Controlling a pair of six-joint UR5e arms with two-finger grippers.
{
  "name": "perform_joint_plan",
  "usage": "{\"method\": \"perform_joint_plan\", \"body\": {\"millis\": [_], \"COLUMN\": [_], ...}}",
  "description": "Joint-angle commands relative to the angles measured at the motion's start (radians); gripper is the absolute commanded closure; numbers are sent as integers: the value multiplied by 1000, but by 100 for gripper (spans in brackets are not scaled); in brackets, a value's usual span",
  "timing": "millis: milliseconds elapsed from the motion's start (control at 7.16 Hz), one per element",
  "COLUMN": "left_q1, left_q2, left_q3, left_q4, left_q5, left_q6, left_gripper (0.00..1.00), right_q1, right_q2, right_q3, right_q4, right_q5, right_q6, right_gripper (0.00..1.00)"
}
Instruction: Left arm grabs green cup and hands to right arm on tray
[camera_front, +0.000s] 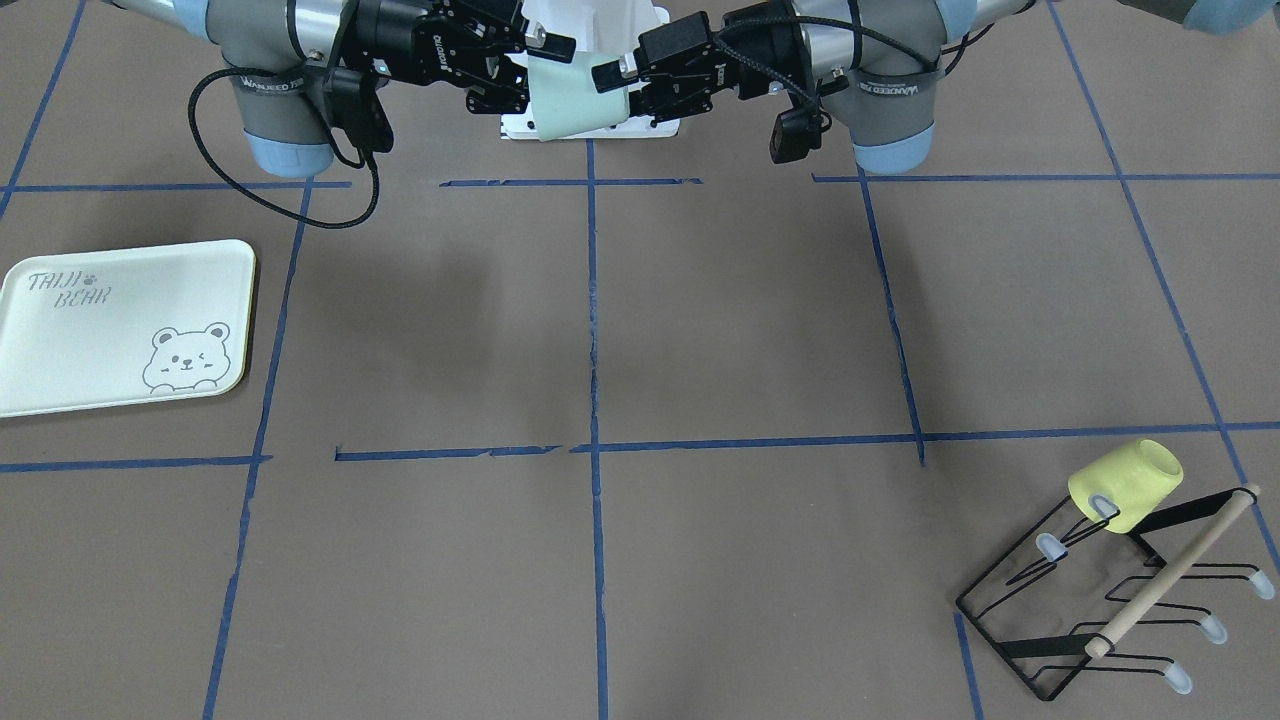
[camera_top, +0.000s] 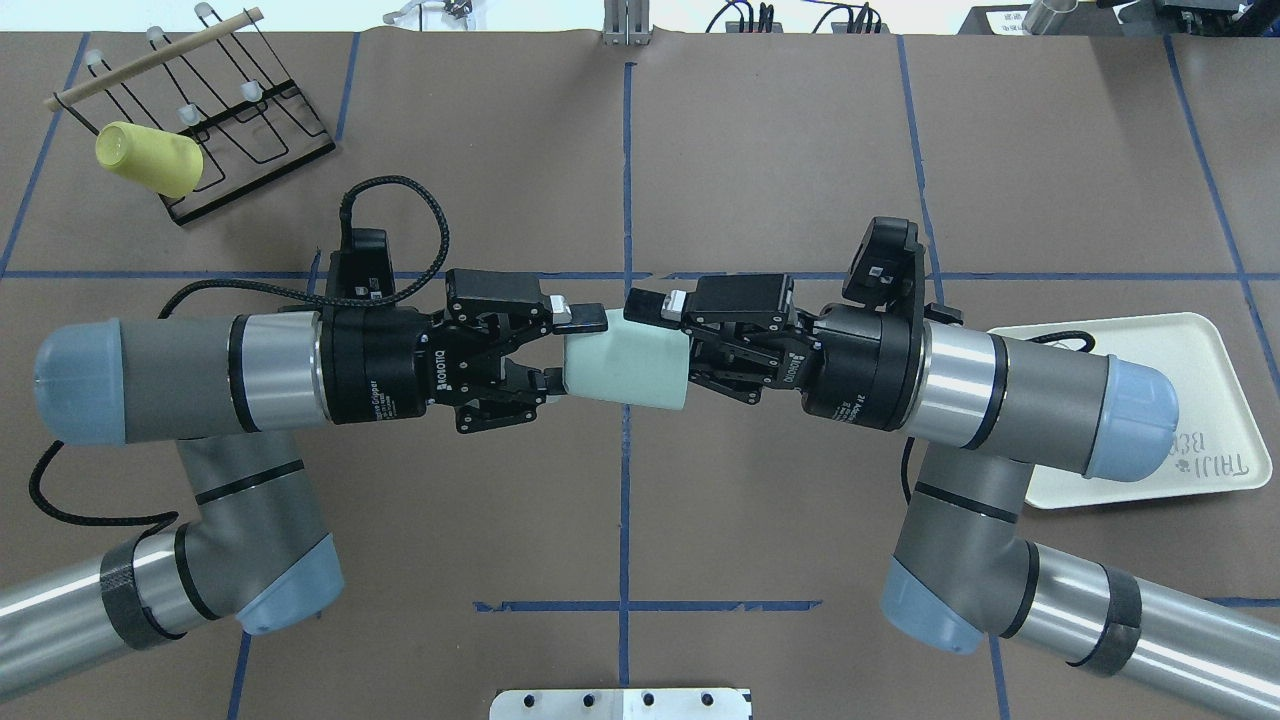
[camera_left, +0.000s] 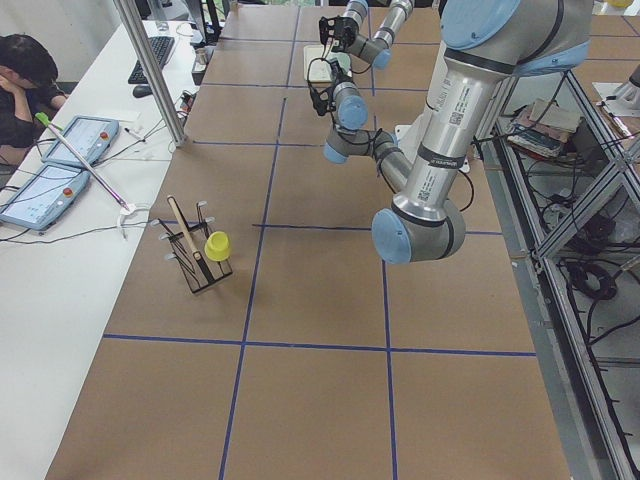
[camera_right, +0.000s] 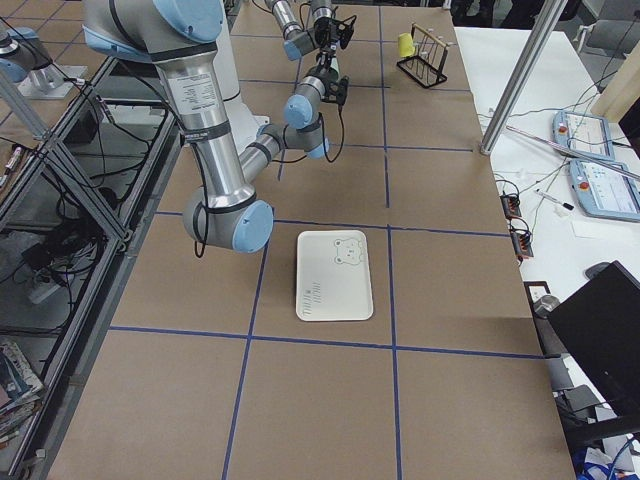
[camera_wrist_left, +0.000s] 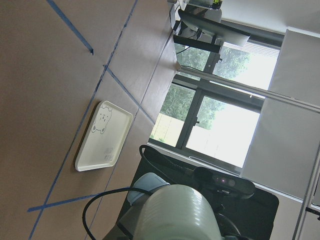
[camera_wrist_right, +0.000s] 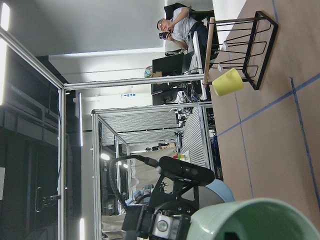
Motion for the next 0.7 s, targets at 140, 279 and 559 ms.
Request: {"method": "perform_joint_plan", "body": {"millis": [140, 279, 559], "left_q1": [0, 0, 0], "left_q2": [-1, -4, -6], "left_q3": [-3, -3, 6], "left_q4": [0, 0, 3], "left_q5": [0, 2, 2], "left_q6": [0, 0, 9], "left_gripper": [66, 65, 1], "right_q1": [0, 0, 0], "right_q2": [1, -1, -1], "right_q3": [-3, -3, -4], "right_q4": [-2, -1, -2], "right_q5": [0, 0, 0], "right_q6": [2, 2, 0], "right_gripper": [68, 78, 100]}}
